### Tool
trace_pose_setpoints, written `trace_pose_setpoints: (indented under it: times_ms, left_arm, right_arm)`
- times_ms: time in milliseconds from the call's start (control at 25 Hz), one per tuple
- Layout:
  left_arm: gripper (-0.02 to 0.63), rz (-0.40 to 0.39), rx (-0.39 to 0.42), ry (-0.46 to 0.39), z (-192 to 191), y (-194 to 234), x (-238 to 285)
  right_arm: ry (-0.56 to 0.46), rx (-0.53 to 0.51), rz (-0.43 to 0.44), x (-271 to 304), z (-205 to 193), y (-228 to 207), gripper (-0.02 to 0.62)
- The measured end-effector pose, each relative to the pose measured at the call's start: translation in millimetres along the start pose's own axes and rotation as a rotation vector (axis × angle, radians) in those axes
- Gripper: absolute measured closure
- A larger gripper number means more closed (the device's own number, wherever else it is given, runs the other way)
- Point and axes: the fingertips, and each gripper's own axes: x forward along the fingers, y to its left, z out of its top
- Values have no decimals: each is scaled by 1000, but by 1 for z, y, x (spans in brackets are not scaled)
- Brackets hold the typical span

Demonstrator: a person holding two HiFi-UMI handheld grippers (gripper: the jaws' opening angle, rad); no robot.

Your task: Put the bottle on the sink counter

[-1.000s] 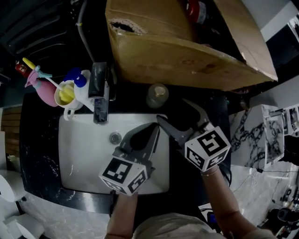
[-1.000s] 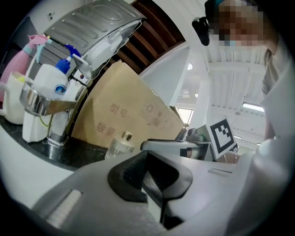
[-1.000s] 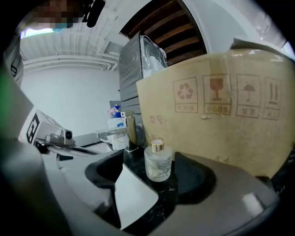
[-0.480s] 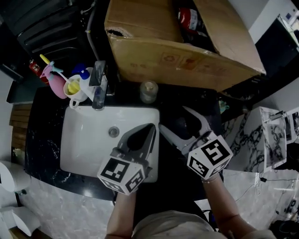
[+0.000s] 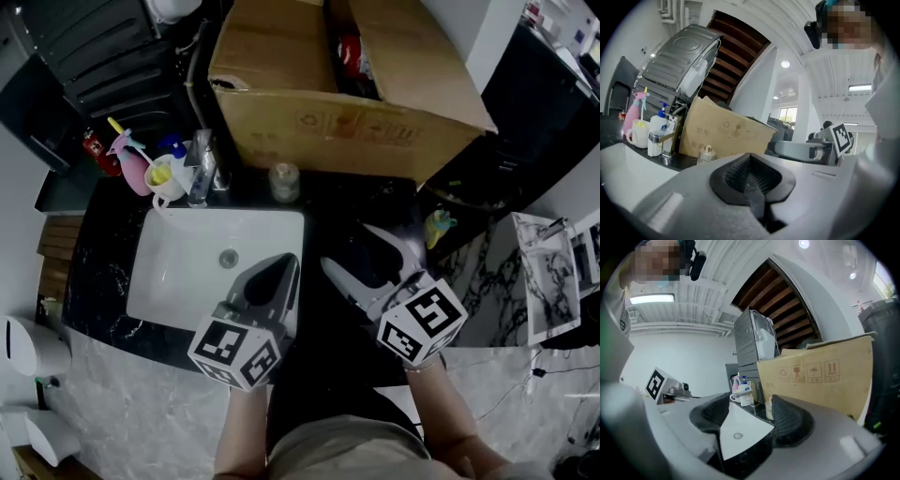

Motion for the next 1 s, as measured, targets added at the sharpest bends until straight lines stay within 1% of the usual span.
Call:
trace_pose_setpoints:
  times_ms: [160,280,400,560,640,760,1000]
  left_arm:
    - [598,2,50,-22,12,-30,-13]
    - [598,17,76,-41,20,-46,-25]
    - [598,21,99,-51,26,-64,-34]
    - [598,3,142,-61,31,-89,-42]
    - [598,-4,149,-75,33,-100,-46]
    - [598,-4,142,-125,34,-116,-56]
    - [598,-8,144,-144,30,-140,-72]
  right_arm:
    - [-44,-7,32,-24,14,12,319]
    - [-72,-17,61,-41,22,24,371]
    - [-95,-19,87,-57,27,35,374]
    - [-138,-29,99,-76,37,42,374]
    - [-161,-22,107,-86,42,46,399]
    - [-191,0,115,-103,44,53,433]
    - [-214,12,153,-125,47,70,457]
